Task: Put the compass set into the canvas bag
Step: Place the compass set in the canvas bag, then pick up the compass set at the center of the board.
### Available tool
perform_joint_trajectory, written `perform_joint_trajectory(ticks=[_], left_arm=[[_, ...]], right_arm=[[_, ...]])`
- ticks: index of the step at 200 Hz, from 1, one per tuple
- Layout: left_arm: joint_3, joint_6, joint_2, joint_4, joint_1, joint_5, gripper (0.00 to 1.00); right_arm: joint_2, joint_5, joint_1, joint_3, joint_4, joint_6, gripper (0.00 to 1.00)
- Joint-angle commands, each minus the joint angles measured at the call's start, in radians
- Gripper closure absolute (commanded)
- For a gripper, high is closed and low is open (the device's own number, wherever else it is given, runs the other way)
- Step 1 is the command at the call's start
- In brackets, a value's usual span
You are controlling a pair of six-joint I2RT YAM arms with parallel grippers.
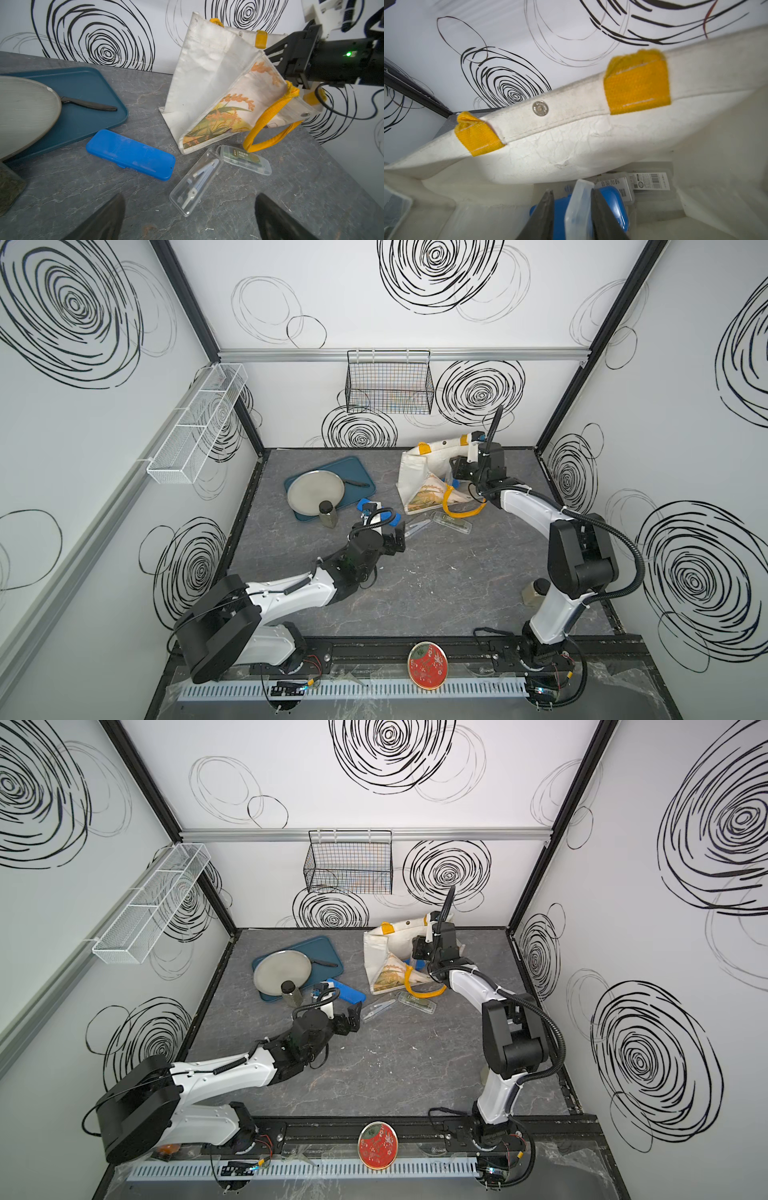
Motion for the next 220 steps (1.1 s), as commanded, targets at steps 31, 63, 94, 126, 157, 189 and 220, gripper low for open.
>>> perform_joint_trajectory(ticks=[31,63,94,126,157,189,220], left_arm=[[0.088,-0.078,0.044,-0.127,0.016,-0.068,0.01],[0.178,-0.150,0.110,-0.277,0.024,-0.127,0.01],[0.311,-0.246,0.222,-0.496,0.073,-0.132,0.00],[0.396,-0.308,0.335,-0.566,0.140,-0.049,0.01],[0.500,-0.355,0.453,-0.630,0.203,0.034,0.02],[0.602,-0.378,0.547,-0.668,0.229,0.041,0.01],[0.698,-0.427,0.641,-0.703,0.250,0.078,0.01]], right_arm=[[-0.170,-0.073,0.002,0.007,0.016,-0.037,0.55],[-0.291,-0.161,0.004,-0.085,0.056,-0.058,0.53],[-0.419,-0.288,0.015,-0.236,0.122,-0.064,0.52],[-0.536,-0.346,0.073,-0.352,0.104,-0.128,0.51],[-0.620,-0.305,0.172,-0.432,0.064,-0.188,0.49],[-0.653,-0.301,0.214,-0.504,0.119,-0.152,0.49],[-0.663,-0.294,0.226,-0.543,0.178,-0.127,0.49]])
